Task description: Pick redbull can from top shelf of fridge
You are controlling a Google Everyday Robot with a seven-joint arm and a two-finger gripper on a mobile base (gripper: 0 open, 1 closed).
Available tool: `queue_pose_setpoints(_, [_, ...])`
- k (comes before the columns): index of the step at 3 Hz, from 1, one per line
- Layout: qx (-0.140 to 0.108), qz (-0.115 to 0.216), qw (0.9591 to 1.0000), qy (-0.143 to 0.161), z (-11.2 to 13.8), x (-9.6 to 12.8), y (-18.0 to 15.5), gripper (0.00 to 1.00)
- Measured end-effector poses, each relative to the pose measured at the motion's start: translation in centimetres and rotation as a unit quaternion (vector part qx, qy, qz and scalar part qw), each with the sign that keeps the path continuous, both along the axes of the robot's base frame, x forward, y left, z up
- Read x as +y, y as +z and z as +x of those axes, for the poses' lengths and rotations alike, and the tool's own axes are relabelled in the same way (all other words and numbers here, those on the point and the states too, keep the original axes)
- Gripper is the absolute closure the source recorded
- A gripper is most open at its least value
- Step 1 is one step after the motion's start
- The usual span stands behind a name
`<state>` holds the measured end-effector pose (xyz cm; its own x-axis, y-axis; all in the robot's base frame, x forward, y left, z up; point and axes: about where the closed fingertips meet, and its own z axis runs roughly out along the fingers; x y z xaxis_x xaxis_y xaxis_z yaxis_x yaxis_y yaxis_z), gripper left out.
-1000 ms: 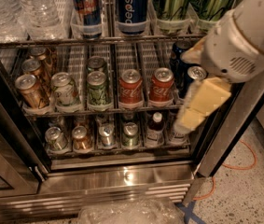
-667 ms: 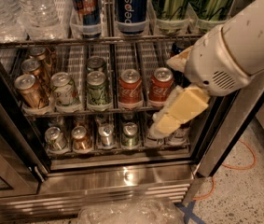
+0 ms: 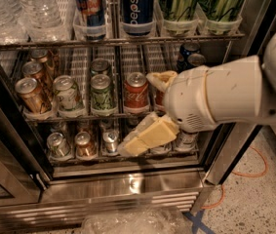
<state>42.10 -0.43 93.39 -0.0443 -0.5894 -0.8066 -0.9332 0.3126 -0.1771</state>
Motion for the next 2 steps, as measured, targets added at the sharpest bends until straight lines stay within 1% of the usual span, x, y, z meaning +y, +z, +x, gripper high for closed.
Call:
queue_pose_setpoints(1, [-0.027,0.066,0.9973,-0.015,0.6,1.7,-0.4,0.0])
queue_pose_setpoints(2, [-0.038,0.125,0.9889,-0.07,0.8,2.2,0.8,0.0])
